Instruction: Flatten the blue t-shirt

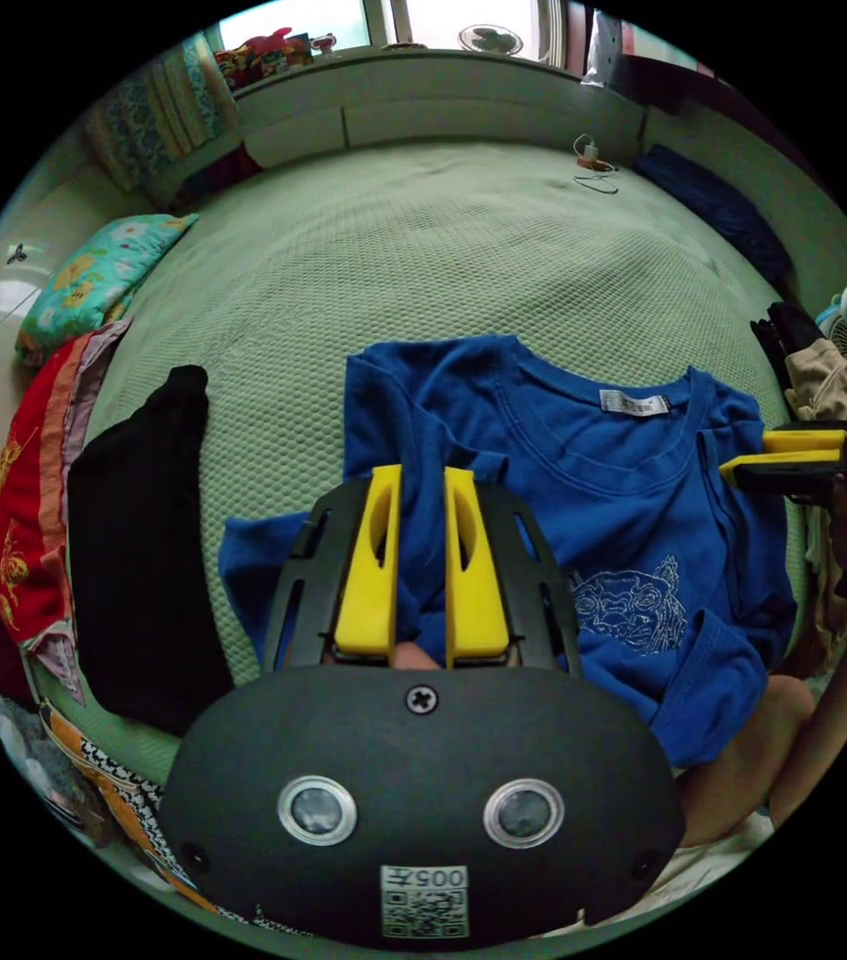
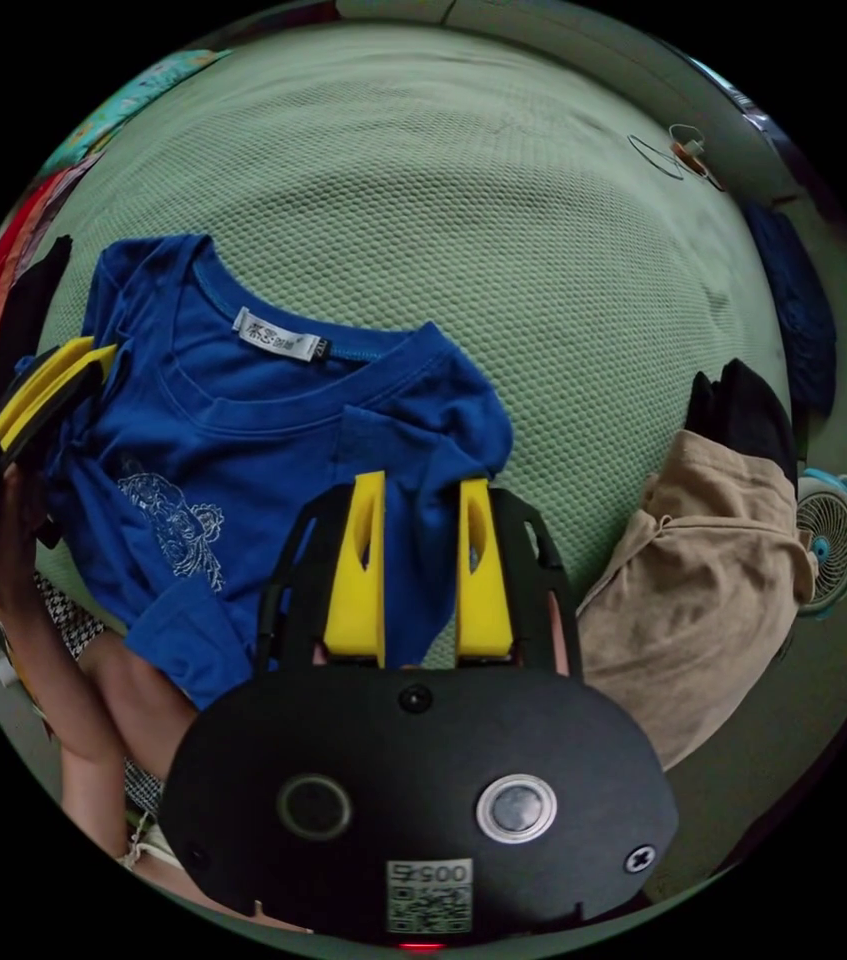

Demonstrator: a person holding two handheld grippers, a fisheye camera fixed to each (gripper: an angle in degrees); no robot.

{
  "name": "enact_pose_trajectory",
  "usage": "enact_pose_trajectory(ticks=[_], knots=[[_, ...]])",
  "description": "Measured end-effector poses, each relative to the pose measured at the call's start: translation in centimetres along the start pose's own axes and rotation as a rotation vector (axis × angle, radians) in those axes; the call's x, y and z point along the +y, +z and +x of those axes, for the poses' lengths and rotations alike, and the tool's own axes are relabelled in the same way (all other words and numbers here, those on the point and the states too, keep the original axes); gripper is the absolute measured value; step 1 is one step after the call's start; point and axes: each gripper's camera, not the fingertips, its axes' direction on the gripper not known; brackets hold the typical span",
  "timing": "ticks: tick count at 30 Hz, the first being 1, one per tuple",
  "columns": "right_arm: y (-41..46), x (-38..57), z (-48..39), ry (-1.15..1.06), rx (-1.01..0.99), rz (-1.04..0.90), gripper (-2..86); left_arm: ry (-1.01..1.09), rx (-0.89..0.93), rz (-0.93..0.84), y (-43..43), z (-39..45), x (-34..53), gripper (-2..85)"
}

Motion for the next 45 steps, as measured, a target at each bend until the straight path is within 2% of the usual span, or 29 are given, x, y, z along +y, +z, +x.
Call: enact_pose_trajectory(ticks=[9,17,28,33,39,41,45], knots=[[-0.9,1.1,0.0,-0.002,-0.05,0.032,0.8,-0.022,0.01,0.0,-0.3,-0.8,0.9,5.5],[-2.1,3.3,1.2,0.043,-0.135,0.075,0.0,-0.047,0.043,0.032,-1.3,-2.3,3.0,5.2],[-4.1,7.6,0.6,0.052,-0.098,0.134,-0.1,-0.079,0.032,0.057,-3.4,-4.0,6.5,5.0],[-6.1,10.2,0.7,0.074,-0.096,0.237,-0.1,-0.129,0.029,0.107,-5.0,-5.2,8.5,5.0],[-11.1,15.4,0.7,0.18,-0.025,0.625,-0.4,-0.224,0.01,0.365,-8.8,-6.7,12.1,5.2],[-12.1,17.0,0.6,0.214,0.025,0.736,0.6,-0.241,0.02,0.369,-9.3,-7.2,12.9,5.7],[-10.7,16.9,0.3,0.192,0.094,0.59,5.3,-0.296,0.052,0.293,-9.3,-8.8,15.0,6.8]])
